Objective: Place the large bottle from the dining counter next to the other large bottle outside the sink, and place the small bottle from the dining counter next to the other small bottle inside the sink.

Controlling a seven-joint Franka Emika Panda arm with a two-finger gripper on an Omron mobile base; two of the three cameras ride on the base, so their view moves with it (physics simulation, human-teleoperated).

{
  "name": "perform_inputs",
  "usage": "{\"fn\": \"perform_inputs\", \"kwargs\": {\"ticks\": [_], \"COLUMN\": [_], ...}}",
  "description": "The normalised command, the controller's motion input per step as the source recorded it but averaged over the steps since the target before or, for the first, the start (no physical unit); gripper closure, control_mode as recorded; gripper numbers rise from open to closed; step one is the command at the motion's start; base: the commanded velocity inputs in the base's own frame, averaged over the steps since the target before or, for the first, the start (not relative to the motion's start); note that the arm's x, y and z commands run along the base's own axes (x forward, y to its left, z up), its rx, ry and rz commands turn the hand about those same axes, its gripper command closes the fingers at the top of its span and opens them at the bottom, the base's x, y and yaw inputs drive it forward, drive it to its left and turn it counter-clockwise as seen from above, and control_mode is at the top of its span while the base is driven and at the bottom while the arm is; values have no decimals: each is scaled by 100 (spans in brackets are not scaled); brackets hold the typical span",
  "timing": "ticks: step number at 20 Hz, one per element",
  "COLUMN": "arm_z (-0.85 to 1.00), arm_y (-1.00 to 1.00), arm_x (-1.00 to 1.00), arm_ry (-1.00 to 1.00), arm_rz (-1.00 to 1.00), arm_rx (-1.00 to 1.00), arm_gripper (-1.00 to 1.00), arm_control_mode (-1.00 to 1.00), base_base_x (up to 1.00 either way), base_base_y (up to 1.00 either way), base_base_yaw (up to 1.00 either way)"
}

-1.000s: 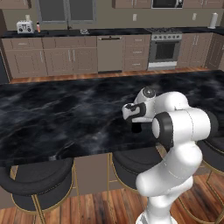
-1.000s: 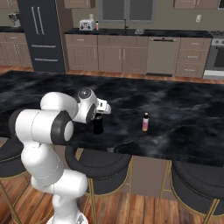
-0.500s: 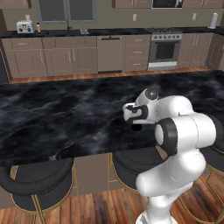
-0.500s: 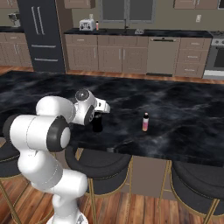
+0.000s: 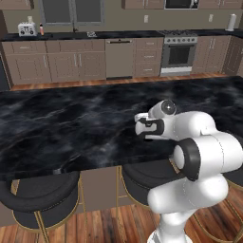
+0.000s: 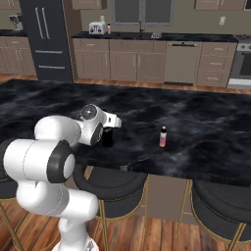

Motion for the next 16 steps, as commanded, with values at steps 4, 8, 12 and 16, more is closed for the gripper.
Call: {"fn": "perform_inputs", "kwargs": {"ticks": [4, 8, 12, 16], "arm_z": [0, 0, 0, 0], "arm_y": [0, 0, 0, 0], "arm_x": [0, 0, 0, 0], "arm_ry": [-1, 0, 0, 0], "arm_rz": [0, 0, 0, 0], "arm_rx": [1, 1, 2, 0], "arm_gripper": [100, 100, 100, 100], "arm_control_mode": [-100, -100, -100, 100], "base_base_x": [0, 0, 0, -6], "base_base_y": [0, 0, 0, 0], "base_base_yaw": [0, 0, 0, 0]}}
